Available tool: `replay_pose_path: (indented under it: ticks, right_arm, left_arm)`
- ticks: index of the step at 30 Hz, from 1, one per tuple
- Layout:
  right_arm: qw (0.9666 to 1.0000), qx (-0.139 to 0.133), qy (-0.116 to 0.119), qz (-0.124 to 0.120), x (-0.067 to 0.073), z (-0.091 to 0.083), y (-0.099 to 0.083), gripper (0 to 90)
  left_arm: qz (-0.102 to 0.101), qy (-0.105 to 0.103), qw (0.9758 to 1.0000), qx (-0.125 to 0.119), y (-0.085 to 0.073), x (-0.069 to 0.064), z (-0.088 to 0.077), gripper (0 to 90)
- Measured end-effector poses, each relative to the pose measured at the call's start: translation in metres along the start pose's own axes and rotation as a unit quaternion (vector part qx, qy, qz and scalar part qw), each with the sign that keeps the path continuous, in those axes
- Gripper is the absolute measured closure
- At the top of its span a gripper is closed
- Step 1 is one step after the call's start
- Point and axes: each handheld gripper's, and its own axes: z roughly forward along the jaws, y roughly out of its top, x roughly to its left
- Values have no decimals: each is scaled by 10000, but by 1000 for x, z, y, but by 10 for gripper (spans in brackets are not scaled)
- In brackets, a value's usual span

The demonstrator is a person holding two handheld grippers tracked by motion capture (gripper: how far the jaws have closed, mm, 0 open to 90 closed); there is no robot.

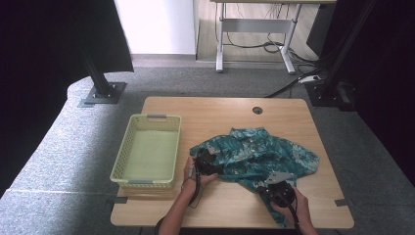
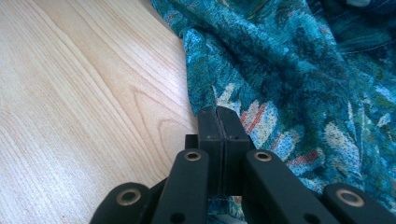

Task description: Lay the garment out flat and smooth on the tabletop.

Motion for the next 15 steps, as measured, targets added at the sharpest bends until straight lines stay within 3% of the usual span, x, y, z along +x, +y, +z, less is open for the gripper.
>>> replay_pose_path:
  ticks: [8,12,15]
  right_arm:
    - [9987,-246,407,-207,24,-9,7,891]
    - [9959,-373,754,-319,44,-8,13,891]
    - [9931,-374,1001,-490,62,1,20,891]
  left_arm:
    - [-127,-46,9999,88,1,2,-3,447]
    - [-166,-24,9998,113,3,4,-7,451]
    - [-154,9,9999,-5,5,3,-15,449]
